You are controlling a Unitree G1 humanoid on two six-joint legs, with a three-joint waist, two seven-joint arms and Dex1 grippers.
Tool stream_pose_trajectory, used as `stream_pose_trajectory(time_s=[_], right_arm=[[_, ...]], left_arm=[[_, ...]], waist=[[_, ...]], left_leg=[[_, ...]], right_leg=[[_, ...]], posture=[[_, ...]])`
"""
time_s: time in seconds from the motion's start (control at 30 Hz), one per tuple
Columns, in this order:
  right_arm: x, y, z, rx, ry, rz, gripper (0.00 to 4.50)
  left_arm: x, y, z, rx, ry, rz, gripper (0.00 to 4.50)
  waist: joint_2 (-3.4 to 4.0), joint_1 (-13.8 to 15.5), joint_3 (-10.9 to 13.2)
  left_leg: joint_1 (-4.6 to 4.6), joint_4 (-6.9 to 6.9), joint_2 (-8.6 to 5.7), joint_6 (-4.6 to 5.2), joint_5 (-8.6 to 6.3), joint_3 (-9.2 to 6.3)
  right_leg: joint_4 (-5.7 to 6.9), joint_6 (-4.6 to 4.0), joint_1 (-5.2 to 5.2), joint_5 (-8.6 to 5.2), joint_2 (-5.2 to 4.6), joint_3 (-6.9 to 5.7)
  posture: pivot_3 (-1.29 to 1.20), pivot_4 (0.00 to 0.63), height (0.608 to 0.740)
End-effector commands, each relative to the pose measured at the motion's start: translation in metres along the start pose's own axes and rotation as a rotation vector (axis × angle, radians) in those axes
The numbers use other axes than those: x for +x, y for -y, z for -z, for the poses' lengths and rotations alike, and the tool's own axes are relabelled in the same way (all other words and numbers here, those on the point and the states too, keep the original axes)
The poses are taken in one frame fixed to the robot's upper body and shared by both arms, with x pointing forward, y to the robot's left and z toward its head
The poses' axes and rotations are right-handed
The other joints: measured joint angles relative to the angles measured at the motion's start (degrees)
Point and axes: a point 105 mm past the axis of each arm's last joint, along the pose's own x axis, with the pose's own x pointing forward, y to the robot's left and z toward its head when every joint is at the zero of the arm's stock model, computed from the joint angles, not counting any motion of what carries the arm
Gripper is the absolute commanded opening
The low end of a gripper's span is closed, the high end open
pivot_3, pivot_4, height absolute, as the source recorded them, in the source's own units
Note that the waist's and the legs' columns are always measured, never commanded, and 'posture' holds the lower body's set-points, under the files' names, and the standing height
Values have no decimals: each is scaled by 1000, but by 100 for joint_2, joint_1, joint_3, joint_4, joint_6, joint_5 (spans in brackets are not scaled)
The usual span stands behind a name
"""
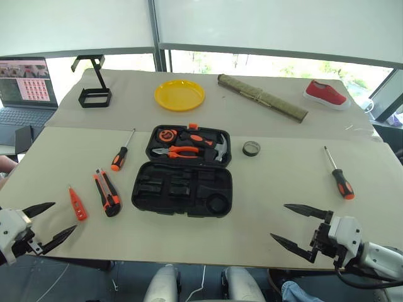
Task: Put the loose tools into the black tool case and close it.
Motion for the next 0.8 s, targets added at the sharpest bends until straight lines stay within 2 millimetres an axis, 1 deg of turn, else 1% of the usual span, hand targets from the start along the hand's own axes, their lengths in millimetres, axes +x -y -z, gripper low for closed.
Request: stream_pose_trajectory(time_s=[0.03, 0.07, 0.13, 0.2, 0.23, 0.27, 0.33, 0.43, 0.47, 0.53, 0.57, 0.63, 0.73, 0.8], right_arm=[[-4, 5, -10, -22, 31, 21, 4487], [-3, 5, -12, -7, 41, 16, 4487], [1, 3, -15, 7, 57, -5, 4487], [8, 2, -27, 11, 143, -14, 4487], [12, 2, -33, 33, 190, -10, 4487], [16, 3, -40, 73, 235, 0, 4487], [25, 6, -52, 122, 310, 30, 4487], [37, 3, -72, 82, 417, 5, 4487], [41, 1, -79, 86, 464, -4, 4487], [49, 1, -88, 50, 520, 14, 4487], [52, 1, -89, 45, 530, 25, 4487], [55, 2, -90, 39, 542, 48, 4487], [58, 2, -90, 24, 541, 67, 4487], [59, 3, -90, 22, 534, 81, 4487]], left_arm=[[-5, -15, -14, -76, 36, -26, 4500], [-7, -23, -19, -146, 58, -42, 4500], [-11, -32, -25, -223, 77, -66, 4500], [-20, -35, -21, -262, 57, -109, 4500], [-27, -39, -19, -290, 58, -162, 4500], [-33, -40, -15, -323, 51, -206, 4500], [-45, -35, -2, -408, 10, -256, 4500], [-62, -25, 25, -574, -99, -353, 4500], [-68, -21, 31, -652, -99, -393, 4500], [-75, -22, 34, -727, -76, -475, 4500], [-76, -23, 33, -747, -67, -498, 4500], [-71, -23, 30, -767, -85, -487, 4500], [-58, -33, 11, -774, -69, -450, 4500], [-42, -42, -11, -758, -35, -392, 4500]], waist=[[0, 1, 0], [-1, 3, 1], [-7, 8, 0], [-10, 1, -1], [-7, -6, 0], [-7, -32, 0], [-7, -74, 0], [-8, -114, 0], [-8, -106, 1], [-20, -82, -1], [-25, -48, -3], [-31, 25, -7], [-58, 125, -23], [-73, 148, -32]], left_leg=[[0, 0, 0, 0, 0, 0], [0, 0, 0, 0, 0, 0], [-1, 0, 1, 0, 0, -3], [-1, 1, 2, 0, 0, -13], [0, 1, 1, 0, 0, -15], [1, 1, 0, 0, 0, -16], [9, -4, 6, 0, -2, -14], [25, -21, 5, 0, -2, -10], [26, -23, 5, 0, -2, -10], [28, -23, 7, 0, -2, -14], [29, -23, 8, 0, -2, -14], [28, -23, 4, 0, -2, -20], [35, -22, -4, -1, -2, -28], [35, -22, -5, -1, -3, -31]], right_leg=[[0, 0, 0, 0, 0, 0], [0, 0, 0, 0, 0, 0], [4, 0, 0, 0, 2, -4], [5, 0, 0, 0, 1, -7], [4, 1, 0, 0, 0, -6], [4, 1, 0, 0, -3, -2], [6, -1, 0, 0, 0, 6], [11, -2, 1, 1, -6, 13], [10, -2, 0, 0, -6, 14], [11, -2, 1, 0, -2, 13], [12, -2, 0, 0, -2, 12], [12, -2, -3, 0, -6, 6], [-3, -1, -2, -2, -16, -9], [-4, -2, -2, -1, -16, -11]], posture=[[0, 150, 740], [0, 150, 740], [0, 150, 740], [0, 150, 740], [0, 150, 740], [0, 150, 740], [0, 150, 740], [0, 150, 740], [0, 150, 740], [0, 150, 740], [0, 150, 740], [0, 150, 740], [0, 150, 740], [0, 150, 740]])
